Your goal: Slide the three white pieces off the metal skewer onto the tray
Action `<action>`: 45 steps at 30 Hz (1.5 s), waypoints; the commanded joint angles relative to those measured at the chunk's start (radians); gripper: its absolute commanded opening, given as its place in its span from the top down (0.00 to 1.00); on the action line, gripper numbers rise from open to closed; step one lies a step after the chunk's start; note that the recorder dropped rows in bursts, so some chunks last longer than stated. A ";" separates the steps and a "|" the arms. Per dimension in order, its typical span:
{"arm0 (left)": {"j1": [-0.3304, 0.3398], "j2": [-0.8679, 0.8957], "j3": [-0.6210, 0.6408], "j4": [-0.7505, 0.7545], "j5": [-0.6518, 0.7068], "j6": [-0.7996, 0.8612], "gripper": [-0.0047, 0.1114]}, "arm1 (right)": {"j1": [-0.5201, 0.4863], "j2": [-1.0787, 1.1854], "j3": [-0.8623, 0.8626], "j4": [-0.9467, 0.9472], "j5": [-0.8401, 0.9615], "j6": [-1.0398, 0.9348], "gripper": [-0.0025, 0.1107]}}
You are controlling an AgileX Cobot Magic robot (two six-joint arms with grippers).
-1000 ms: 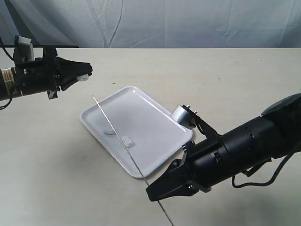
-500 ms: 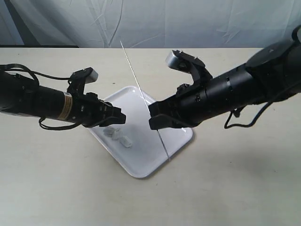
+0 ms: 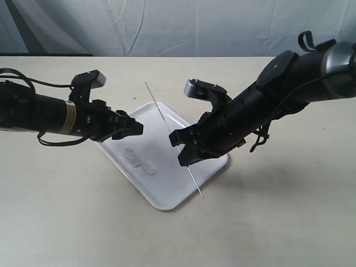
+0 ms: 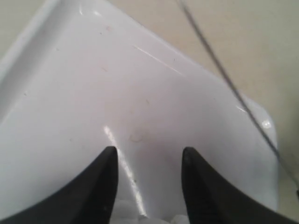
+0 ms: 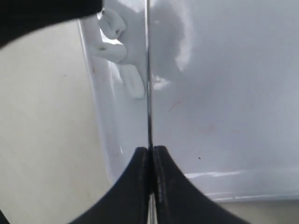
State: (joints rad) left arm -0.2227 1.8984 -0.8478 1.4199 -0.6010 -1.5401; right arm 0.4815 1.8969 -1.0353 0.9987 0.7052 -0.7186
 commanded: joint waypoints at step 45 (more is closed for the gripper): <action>0.313 -1.553 0.315 0.324 -0.001 -0.397 0.60 | -0.003 -1.381 0.682 0.083 -0.562 -0.304 0.98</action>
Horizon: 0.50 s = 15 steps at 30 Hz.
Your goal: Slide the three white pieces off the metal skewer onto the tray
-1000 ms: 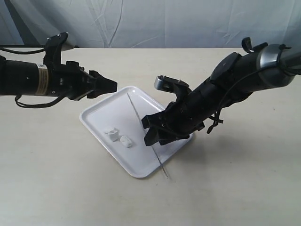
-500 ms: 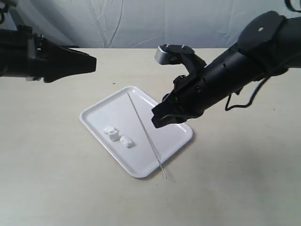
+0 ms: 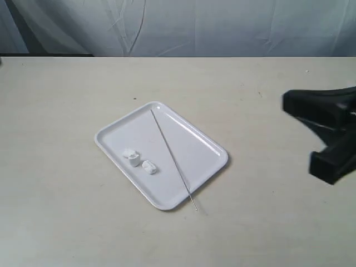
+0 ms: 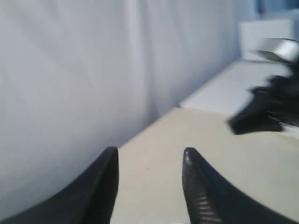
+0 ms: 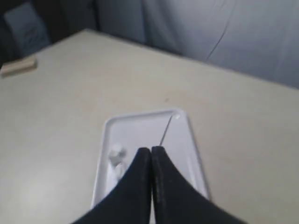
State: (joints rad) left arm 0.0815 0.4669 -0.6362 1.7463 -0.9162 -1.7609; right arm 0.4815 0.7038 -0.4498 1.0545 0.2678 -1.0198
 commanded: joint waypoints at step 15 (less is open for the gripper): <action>0.008 -0.310 0.508 -0.002 0.278 -0.165 0.60 | -0.003 -0.365 0.372 0.094 -0.043 0.000 0.98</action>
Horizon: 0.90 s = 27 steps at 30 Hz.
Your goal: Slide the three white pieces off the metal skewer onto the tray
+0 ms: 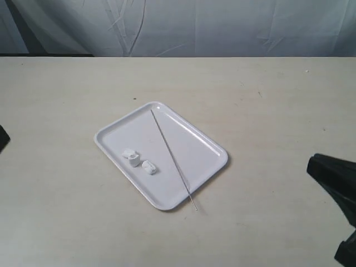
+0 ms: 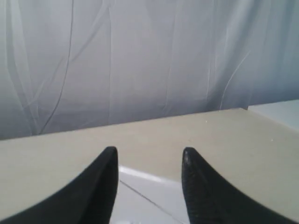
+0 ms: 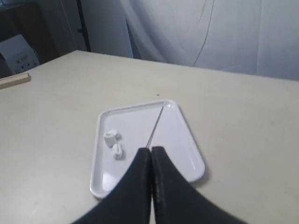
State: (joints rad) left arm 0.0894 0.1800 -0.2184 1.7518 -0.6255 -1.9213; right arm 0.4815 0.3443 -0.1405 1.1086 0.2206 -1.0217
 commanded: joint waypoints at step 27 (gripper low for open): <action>0.000 -0.074 0.216 -0.007 -0.151 0.014 0.60 | -0.003 -0.005 0.140 0.235 0.084 0.008 0.98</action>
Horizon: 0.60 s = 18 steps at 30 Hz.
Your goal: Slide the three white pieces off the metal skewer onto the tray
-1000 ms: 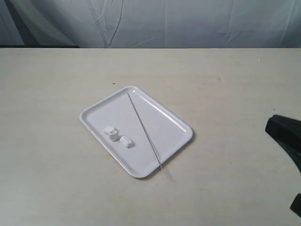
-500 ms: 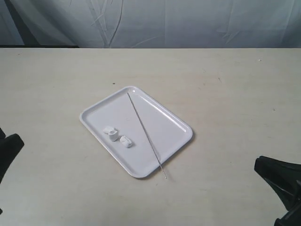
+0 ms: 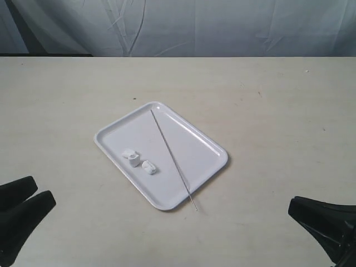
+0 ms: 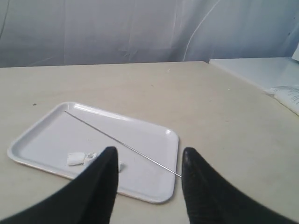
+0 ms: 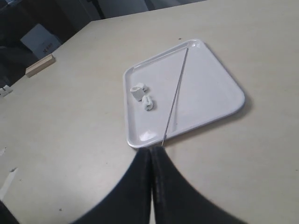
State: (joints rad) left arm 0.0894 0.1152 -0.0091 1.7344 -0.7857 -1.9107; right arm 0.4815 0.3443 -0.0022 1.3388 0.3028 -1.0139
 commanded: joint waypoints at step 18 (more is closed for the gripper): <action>0.000 -0.009 0.007 -0.720 0.324 0.551 0.60 | -0.403 -0.344 0.002 -0.106 -0.075 -0.032 0.98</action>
State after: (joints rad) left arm 0.0894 0.1128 -0.0071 1.1513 -0.4727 -1.4724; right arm 0.1654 0.0392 -0.0022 1.2537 0.2228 -1.0394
